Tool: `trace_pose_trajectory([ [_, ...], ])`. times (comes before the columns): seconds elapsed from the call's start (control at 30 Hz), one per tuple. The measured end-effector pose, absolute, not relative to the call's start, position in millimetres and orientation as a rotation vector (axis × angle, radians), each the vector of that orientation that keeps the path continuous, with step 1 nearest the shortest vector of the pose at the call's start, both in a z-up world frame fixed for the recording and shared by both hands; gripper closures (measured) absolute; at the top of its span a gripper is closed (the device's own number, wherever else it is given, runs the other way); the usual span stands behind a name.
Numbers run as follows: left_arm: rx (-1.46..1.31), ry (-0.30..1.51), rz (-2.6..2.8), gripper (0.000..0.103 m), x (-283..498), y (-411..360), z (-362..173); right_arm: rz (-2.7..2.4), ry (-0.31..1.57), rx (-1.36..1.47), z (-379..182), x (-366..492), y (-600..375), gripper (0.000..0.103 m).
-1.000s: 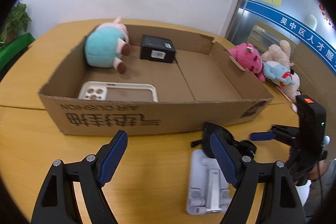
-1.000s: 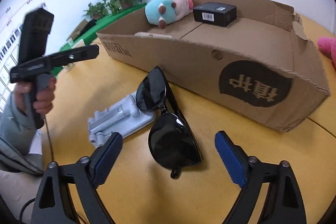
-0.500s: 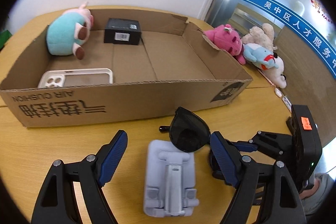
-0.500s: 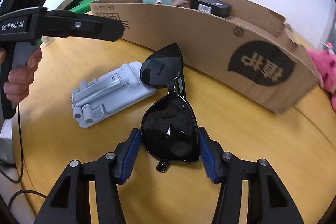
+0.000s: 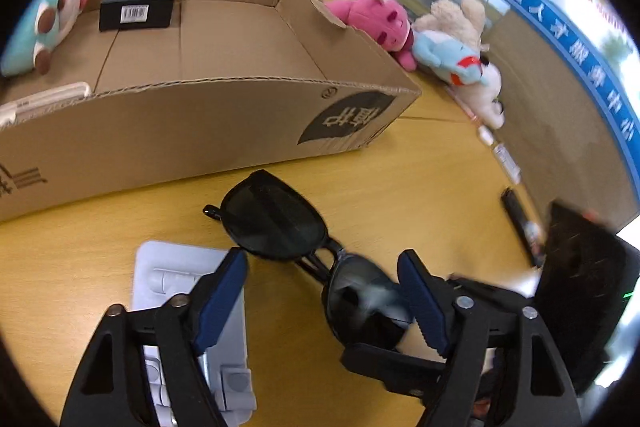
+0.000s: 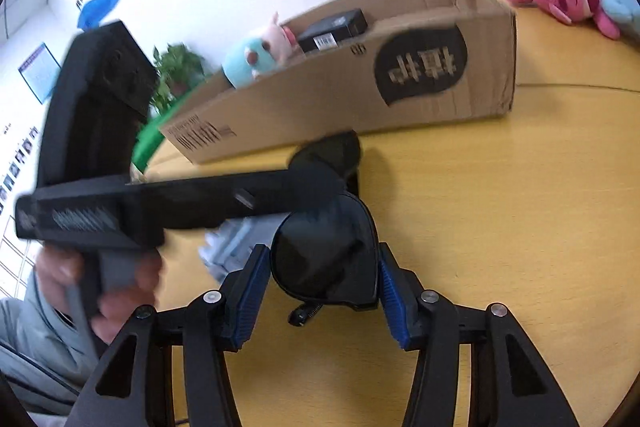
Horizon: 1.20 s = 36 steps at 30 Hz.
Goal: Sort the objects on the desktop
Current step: 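Lift the sunglasses with the right tool and carry them over the box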
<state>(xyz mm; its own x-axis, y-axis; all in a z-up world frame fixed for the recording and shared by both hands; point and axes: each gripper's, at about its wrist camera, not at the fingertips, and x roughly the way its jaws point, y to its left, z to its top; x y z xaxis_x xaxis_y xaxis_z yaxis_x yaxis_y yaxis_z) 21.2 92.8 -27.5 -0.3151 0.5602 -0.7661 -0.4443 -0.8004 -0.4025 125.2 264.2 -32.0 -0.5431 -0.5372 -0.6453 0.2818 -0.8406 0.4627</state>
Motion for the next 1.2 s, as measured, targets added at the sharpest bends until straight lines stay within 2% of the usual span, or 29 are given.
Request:
trace_pose_trajectory([
  [0.13,-1.299,-0.179,2.127,0.053,21,89,-22,-2.375,-0.365,1.131,-25,126,254,0.053],
  [0.2,-1.263,-0.135,2.153,0.056,24,90,-15,-2.38,-0.335,1.136,-23,126,248,0.053],
  [0.5,-1.078,-0.093,2.225,0.057,31,84,37,-2.47,-0.215,0.983,21,128,235,0.054],
  [0.73,-0.896,-0.026,2.277,0.057,7,86,92,-2.54,-0.135,0.826,74,96,229,0.054],
  [1.0,-0.796,-0.031,2.261,0.057,-62,86,142,-2.59,-0.06,0.729,122,14,228,0.053],
  [1.2,-0.809,-0.011,2.247,0.057,-140,96,155,-2.606,-0.072,0.777,129,-68,233,0.054],
])
